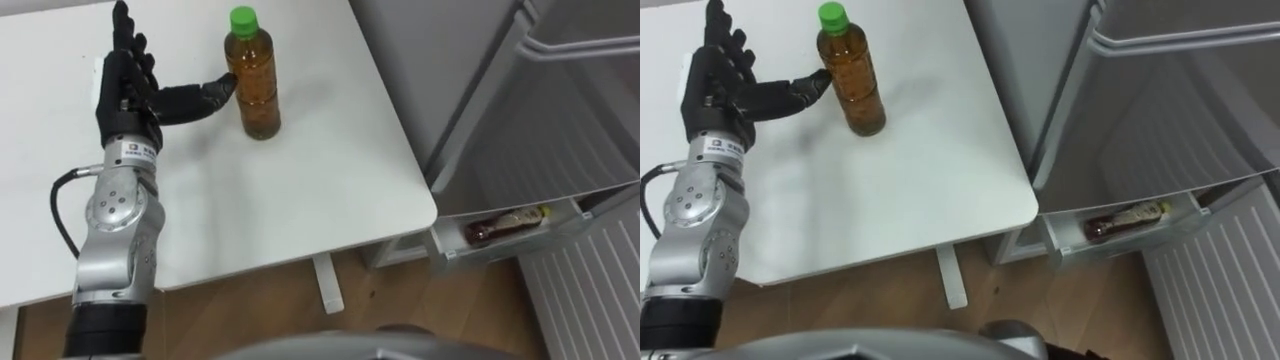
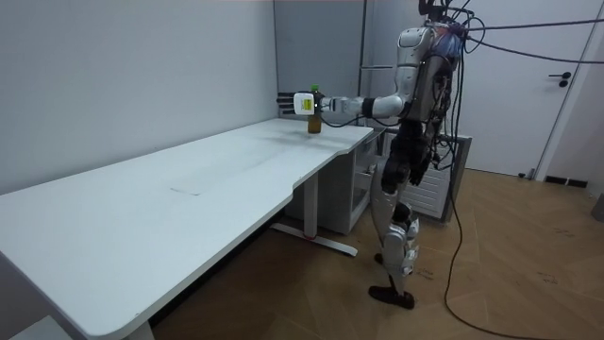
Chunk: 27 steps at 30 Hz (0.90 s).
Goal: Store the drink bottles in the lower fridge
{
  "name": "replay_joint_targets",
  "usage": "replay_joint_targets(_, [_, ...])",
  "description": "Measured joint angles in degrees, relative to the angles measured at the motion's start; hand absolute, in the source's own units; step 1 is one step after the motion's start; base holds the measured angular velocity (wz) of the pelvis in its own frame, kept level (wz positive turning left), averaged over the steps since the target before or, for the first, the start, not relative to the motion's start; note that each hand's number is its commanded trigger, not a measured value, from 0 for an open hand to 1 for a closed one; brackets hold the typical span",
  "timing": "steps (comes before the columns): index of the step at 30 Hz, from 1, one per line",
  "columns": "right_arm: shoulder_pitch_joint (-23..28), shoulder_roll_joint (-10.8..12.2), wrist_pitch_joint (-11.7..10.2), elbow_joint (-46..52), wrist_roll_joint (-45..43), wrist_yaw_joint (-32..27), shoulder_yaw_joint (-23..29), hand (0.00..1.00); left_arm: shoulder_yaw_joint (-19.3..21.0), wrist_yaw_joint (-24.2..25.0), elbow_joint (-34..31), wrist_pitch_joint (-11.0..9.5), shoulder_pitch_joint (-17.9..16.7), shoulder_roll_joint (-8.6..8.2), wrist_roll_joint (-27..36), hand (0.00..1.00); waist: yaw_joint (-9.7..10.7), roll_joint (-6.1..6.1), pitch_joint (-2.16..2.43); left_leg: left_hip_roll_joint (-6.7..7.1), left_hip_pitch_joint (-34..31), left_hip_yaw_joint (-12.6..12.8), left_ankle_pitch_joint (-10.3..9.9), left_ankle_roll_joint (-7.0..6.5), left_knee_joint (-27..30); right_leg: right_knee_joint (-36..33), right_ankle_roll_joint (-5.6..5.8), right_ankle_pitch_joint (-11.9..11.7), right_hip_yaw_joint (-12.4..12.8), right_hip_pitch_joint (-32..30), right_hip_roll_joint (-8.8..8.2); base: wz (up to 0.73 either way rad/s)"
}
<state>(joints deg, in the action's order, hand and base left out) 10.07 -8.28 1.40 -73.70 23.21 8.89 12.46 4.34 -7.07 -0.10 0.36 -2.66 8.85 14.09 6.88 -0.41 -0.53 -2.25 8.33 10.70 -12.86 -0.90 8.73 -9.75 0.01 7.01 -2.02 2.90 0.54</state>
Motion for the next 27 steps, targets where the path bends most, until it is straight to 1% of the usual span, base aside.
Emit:
replay_joint_targets(3, [0.0, 0.0, 0.0, 0.0, 0.0, 0.0, 0.0, 0.0, 0.0, 0.0, 0.0, 0.0, 0.0, 0.0, -0.4, 0.0, 0.0, 0.09, 0.07, -0.02, 0.0, 0.0, 0.0, 0.02, 0.0, 0.1, -0.01, 0.0, -0.1, 0.0, 0.08, 0.0])
replay_joint_targets(8, [0.1, 0.1, -0.6, 0.1, 0.0, 0.0, -0.2, 0.0, 0.0, 0.4, 0.0, 0.0, 0.0, -0.01, -1.0, 0.0, -0.9, 0.11, 0.06, -0.09, 0.3, 0.1, 0.0, 0.03, 0.0, 0.1, -0.02, 0.0, -0.5, 0.2, 0.06, -0.01])
replay_joint_targets(13, [0.0, 0.1, -0.8, 0.3, 0.0, 0.0, -0.6, 0.0, 0.1, -0.1, 0.0, 0.0, -0.4, -0.01, -0.9, 0.0, -1.1, 0.03, 0.04, -0.11, 0.2, 0.1, -0.1, -0.04, -0.2, 0.0, 0.01, 0.0, -0.8, 0.1, -0.08, 0.01])
replay_joint_targets(18, [-0.5, -0.1, -0.8, 0.3, 0.0, -0.1, -1.5, 0.0, 0.1, -0.1, 0.0, -0.1, -1.5, -0.01, -0.9, 0.0, -1.5, -0.18, 0.2, -0.04, 0.1, -0.1, -0.1, -0.01, -0.1, 0.1, 0.01, 0.0, -1.2, 0.3, -0.13, 0.0])
replay_joint_targets(20, [-0.6, -0.1, -0.8, 0.2, 0.0, -0.1, -1.8, 0.0, 0.0, 0.2, 0.0, -0.2, -2.3, -0.04, -0.9, 0.0, -1.5, -0.14, 0.22, -0.02, 0.1, -0.1, -0.1, -0.01, -0.1, 0.2, 0.0, 0.0, -1.2, 0.3, -0.11, 0.0])
replay_joint_targets(24, [-0.7, -0.2, -0.8, 0.1, 0.2, -0.2, -2.2, 0.0, 0.0, 1.7, 0.0, -0.2, -2.5, -0.04, -0.9, 0.0, -2.3, -0.1, 0.23, -0.02, -0.1, -0.3, -0.1, 0.0, -0.2, 0.3, 0.0, 0.0, -1.4, 0.3, -0.08, 0.01])
replay_joint_targets(27, [-1.5, -0.1, -1.0, -0.2, 0.2, -0.1, -2.3, 0.0, 0.0, 2.8, 0.0, -0.2, -2.9, -0.04, -0.9, 0.0, -2.4, -0.07, 0.22, -0.01, -0.1, -0.6, -0.1, 0.0, -0.2, 0.3, 0.0, 0.0, -2.0, 0.3, -0.11, 0.04])
